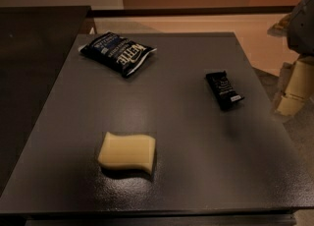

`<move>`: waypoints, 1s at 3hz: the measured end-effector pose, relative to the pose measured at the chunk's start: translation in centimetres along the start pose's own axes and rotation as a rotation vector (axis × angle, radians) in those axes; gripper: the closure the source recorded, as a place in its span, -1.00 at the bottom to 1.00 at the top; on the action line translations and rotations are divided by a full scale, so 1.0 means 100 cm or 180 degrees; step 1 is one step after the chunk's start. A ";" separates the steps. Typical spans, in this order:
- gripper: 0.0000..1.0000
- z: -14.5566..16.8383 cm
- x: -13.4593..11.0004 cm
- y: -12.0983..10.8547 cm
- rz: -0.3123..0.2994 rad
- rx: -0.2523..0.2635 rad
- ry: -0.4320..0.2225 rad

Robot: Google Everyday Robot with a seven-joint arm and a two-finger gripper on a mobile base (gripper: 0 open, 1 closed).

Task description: Pick rxbar chocolate

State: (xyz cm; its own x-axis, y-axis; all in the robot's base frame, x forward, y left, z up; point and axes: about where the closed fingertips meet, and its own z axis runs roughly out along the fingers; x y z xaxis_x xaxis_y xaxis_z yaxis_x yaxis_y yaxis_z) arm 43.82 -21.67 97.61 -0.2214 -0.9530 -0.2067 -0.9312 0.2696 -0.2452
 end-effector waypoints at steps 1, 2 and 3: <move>-1.00 0.002 -0.001 -0.002 -0.0028 0.0003 -0.0049; -1.00 0.017 0.002 -0.014 -0.0017 -0.0067 -0.0239; -1.00 0.046 0.006 -0.030 0.0007 -0.0176 -0.0470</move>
Offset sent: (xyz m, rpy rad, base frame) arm 0.0362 -0.0070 -0.0350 0.1632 0.0317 0.0515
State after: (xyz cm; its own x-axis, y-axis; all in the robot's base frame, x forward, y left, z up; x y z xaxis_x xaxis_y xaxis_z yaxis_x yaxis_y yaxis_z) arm 47.83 -22.38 93.85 -0.1823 -0.9206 -0.3453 -0.9462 0.2598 -0.1930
